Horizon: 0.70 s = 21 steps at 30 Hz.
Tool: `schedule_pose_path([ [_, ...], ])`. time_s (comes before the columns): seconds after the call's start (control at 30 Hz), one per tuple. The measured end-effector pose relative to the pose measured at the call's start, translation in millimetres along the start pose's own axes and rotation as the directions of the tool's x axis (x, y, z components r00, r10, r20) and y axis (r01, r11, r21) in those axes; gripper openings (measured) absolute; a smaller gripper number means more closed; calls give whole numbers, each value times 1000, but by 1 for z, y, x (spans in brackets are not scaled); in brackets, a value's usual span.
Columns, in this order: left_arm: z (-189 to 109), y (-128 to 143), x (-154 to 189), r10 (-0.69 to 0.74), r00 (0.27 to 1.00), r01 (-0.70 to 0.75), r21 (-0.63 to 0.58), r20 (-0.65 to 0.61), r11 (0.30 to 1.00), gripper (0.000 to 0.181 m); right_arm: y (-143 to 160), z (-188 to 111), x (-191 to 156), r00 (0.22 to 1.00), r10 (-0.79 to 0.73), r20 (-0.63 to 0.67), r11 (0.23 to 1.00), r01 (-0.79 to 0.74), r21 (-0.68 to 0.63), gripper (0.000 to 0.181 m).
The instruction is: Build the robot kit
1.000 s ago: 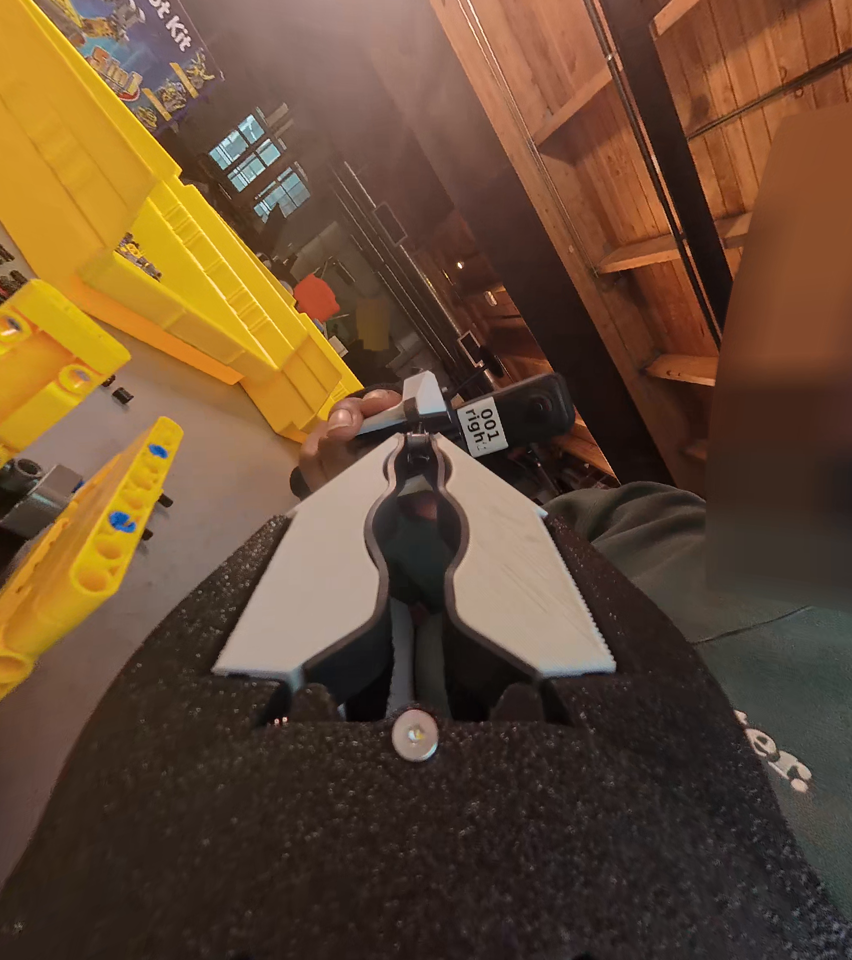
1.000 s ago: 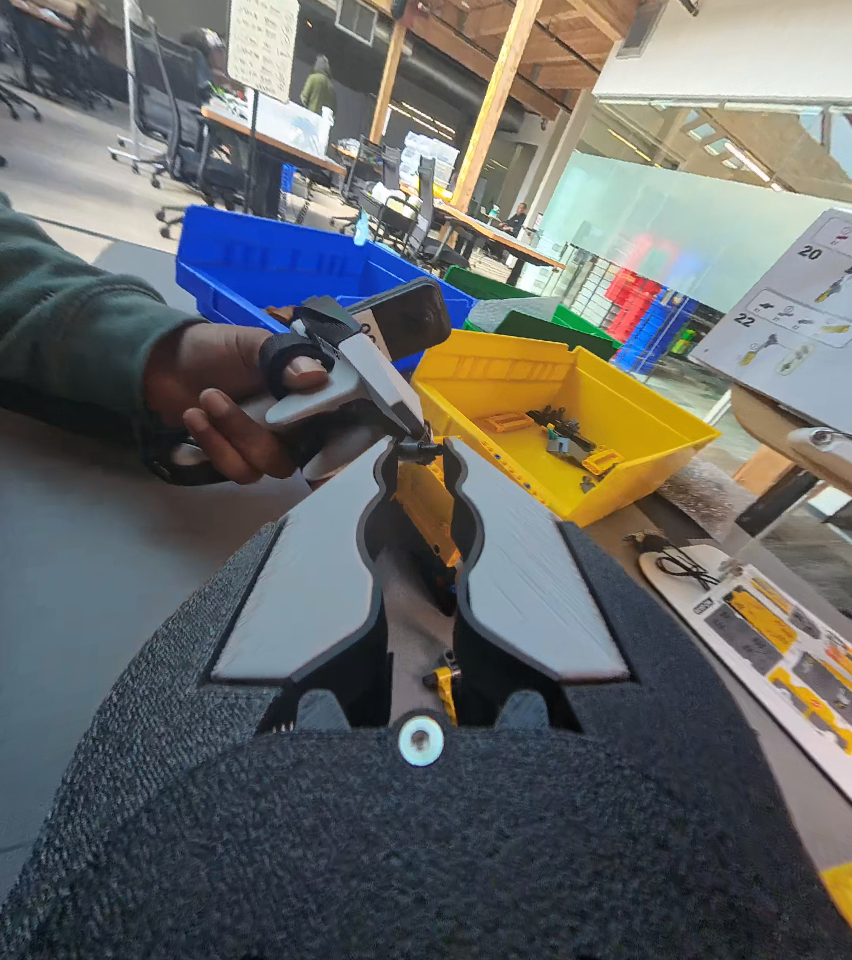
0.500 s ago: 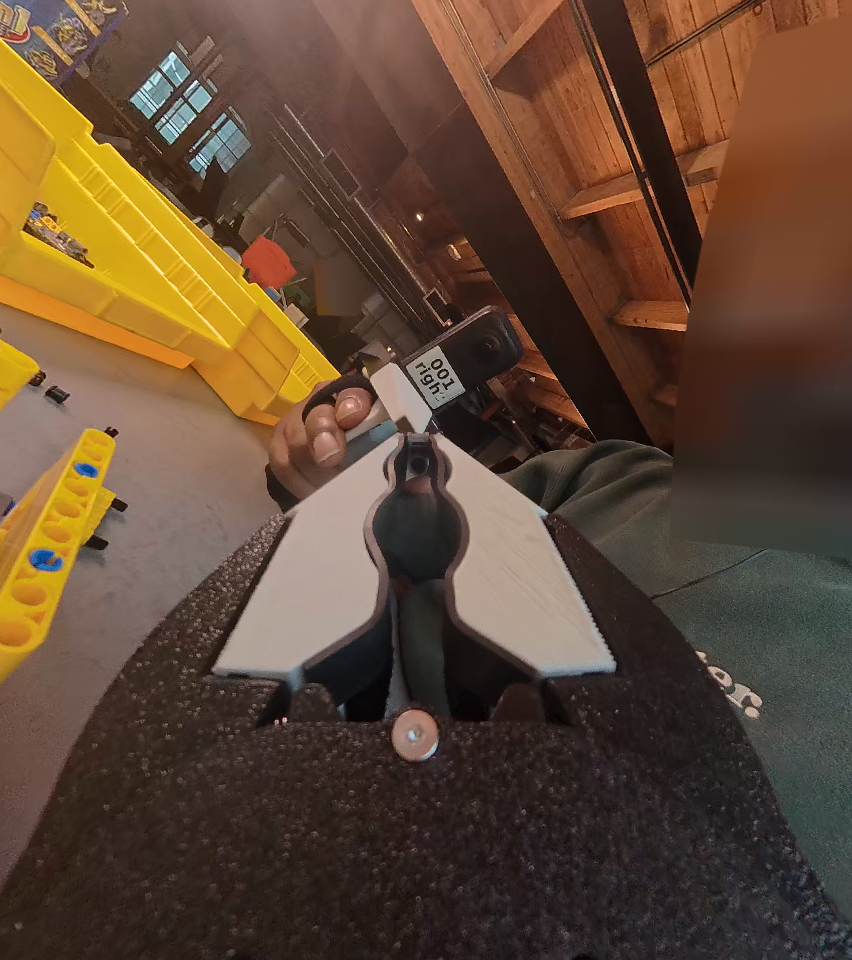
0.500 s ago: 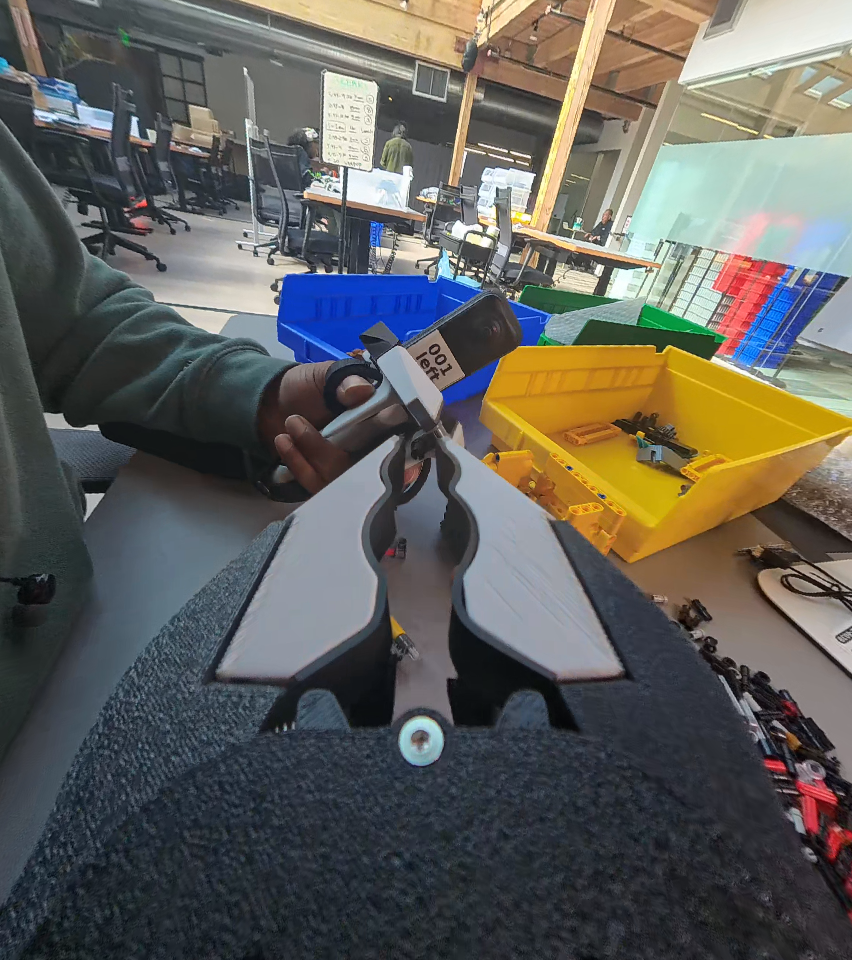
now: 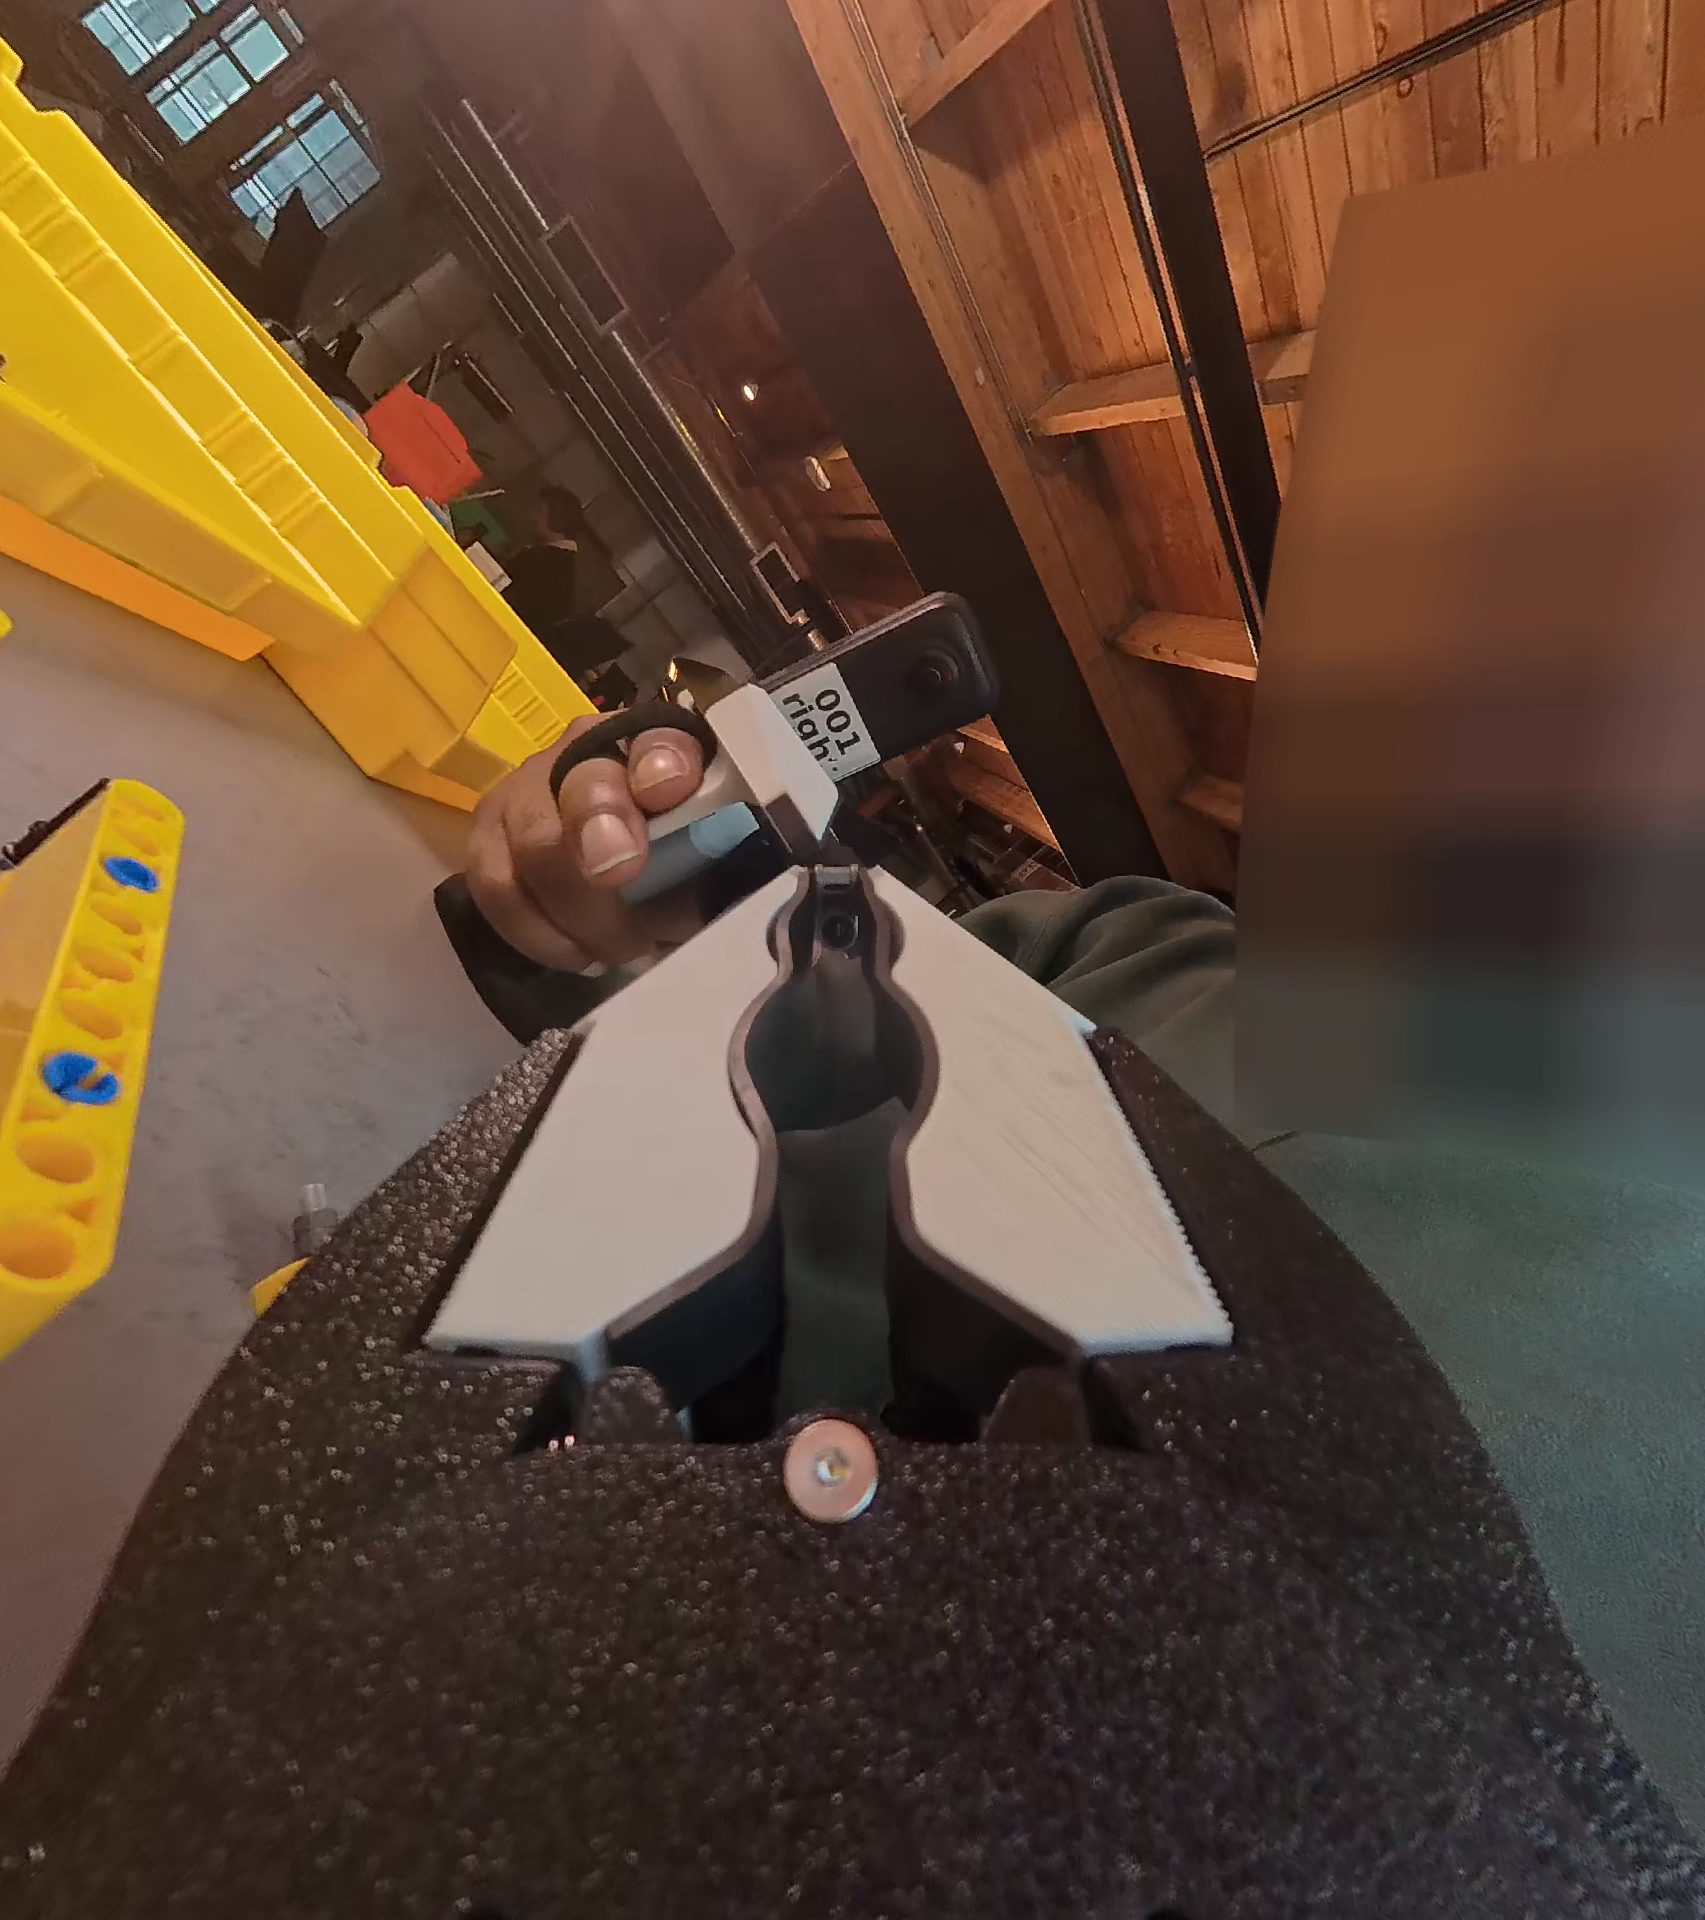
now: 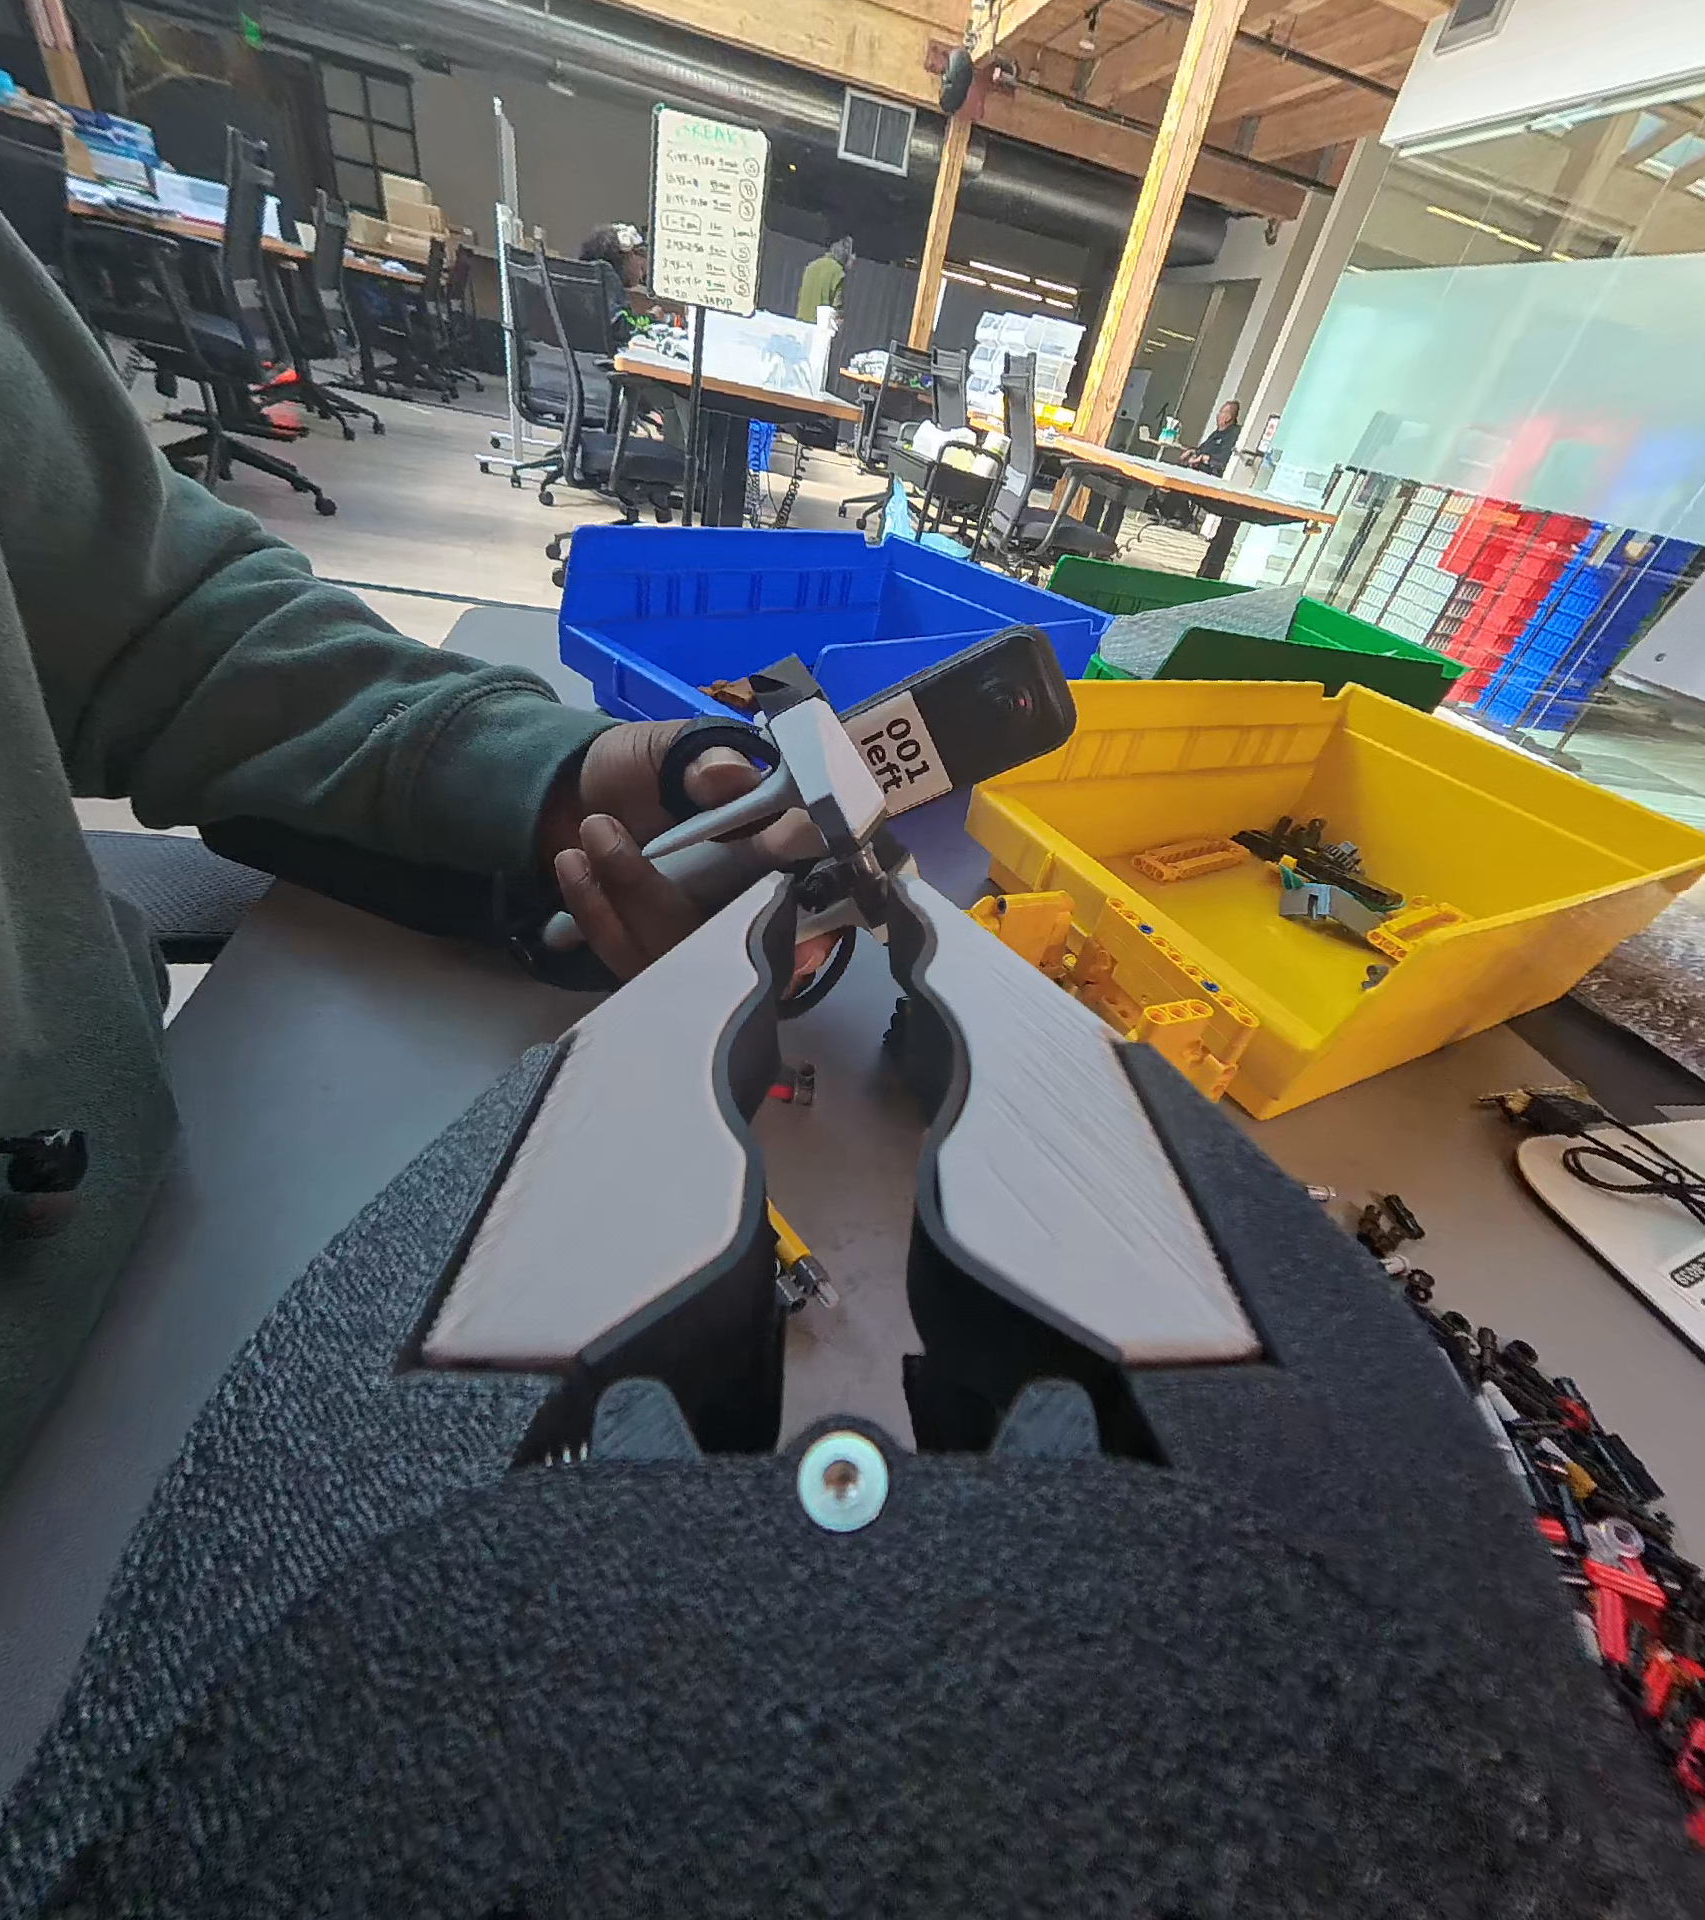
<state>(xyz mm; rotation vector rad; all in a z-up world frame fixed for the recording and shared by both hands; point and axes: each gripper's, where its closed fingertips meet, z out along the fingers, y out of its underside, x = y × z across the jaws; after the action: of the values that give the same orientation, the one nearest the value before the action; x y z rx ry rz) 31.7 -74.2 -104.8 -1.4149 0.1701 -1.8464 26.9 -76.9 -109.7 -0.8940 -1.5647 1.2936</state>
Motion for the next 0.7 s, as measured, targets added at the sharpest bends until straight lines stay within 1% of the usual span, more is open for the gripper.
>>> schedule_pose_path([
  [0.13,0,-2,-1,-36,999,37,22,-16,999,6,0,0,2,998,-52,-32,999,52,-9,13],
  [0.2,-1,-5,-4,-55,998,56,42,-12,998,7,1,1,2,996,-73,-43,997,73,-17,5],
  [0.23,-2,-6,-5,-62,998,62,49,-8,997,6,2,1,3,995,-84,-51,996,83,-24,4],
  [0.33,-2,-5,-6,-55,998,55,45,7,998,7,3,2,3,997,-61,-39,998,60,-29,4],
  [0.4,-3,-5,-9,-28,999,26,34,47,999,7,5,1,4,999,-32,-29,999,31,-38,4],
  [0.47,-6,-6,-16,39,991,-40,7,129,999,8,10,-1,8,999,-22,-29,997,20,-72,4],
  [0.53,-12,-7,-22,136,965,-128,-48,226,991,10,26,-4,12,1000,-18,-15,983,15,-181,4],
  [0.57,-16,-7,-25,188,944,-170,-88,272,981,11,41,-8,11,1000,-14,8,962,15,-274,4],
  [0.63,-23,-3,-33,307,879,-249,-198,364,948,12,76,-20,6,997,17,73,882,19,-471,4],
  [0.7,-29,3,-42,430,794,-306,-329,429,893,13,108,-36,-1,992,56,116,782,29,-622,4],
])
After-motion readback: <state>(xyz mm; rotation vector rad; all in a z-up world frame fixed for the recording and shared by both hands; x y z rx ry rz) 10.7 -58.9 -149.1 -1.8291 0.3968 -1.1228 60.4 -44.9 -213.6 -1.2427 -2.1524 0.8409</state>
